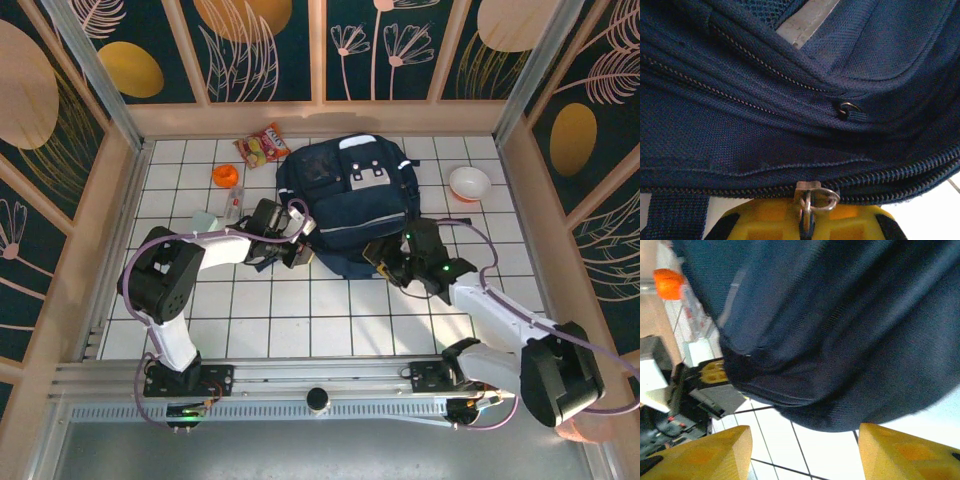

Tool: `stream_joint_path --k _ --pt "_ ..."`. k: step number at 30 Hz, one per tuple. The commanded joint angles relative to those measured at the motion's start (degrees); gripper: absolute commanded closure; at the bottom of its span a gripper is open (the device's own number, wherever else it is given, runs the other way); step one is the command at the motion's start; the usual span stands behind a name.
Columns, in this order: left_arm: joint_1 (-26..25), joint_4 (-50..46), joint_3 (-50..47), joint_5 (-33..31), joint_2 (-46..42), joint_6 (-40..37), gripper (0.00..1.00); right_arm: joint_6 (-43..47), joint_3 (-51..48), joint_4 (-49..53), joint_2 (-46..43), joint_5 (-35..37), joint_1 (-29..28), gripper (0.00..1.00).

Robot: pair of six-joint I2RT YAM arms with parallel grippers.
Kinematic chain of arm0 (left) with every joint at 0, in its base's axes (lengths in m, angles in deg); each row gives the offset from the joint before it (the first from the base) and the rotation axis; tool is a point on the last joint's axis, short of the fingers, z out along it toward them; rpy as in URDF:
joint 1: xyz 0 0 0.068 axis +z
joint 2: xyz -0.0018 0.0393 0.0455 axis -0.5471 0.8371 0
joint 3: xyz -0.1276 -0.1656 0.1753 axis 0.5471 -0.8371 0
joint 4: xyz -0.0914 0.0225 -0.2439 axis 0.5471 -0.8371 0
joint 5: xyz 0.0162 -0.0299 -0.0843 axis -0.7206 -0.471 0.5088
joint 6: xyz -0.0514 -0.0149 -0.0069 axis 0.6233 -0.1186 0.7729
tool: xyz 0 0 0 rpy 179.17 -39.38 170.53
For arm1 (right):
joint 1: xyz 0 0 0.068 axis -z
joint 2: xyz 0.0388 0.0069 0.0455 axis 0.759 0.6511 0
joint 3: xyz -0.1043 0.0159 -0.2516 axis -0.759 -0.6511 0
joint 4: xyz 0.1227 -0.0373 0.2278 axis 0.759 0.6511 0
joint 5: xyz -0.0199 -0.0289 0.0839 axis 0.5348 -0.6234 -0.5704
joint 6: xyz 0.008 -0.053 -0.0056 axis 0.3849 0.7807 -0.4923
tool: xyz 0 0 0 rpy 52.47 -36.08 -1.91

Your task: Pack books, pencil case, and school supplies into a backpack

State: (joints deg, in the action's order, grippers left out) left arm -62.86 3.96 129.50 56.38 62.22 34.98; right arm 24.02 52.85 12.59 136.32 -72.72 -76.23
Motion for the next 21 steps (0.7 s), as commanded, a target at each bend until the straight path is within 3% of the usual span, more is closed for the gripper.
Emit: stream_joint_path --k 1,3,5,13,21 --pt "0.0 -0.6 -0.1 -0.9 1.0 0.7 1.0 -9.5 -0.9 -5.8 2.2 -1.5 0.4 0.42" --pt "0.1 -0.5 -0.1 0.0 0.9 0.4 1.0 -9.1 -1.1 -6.0 3.6 0.9 0.3 0.45" --pt "-0.1 -0.8 -0.1 1.6 0.8 -0.6 1.0 -9.2 -2.2 -7.6 5.3 2.4 0.5 0.55" --pt "-1.6 -4.9 2.6 7.1 0.8 -4.5 1.0 -10.3 -3.4 -14.7 12.1 2.9 0.0 0.76" --pt "-7.8 -6.2 6.8 13.5 0.9 -4.2 0.92 -12.5 -3.6 -17.4 12.8 5.0 -1.6 0.82"
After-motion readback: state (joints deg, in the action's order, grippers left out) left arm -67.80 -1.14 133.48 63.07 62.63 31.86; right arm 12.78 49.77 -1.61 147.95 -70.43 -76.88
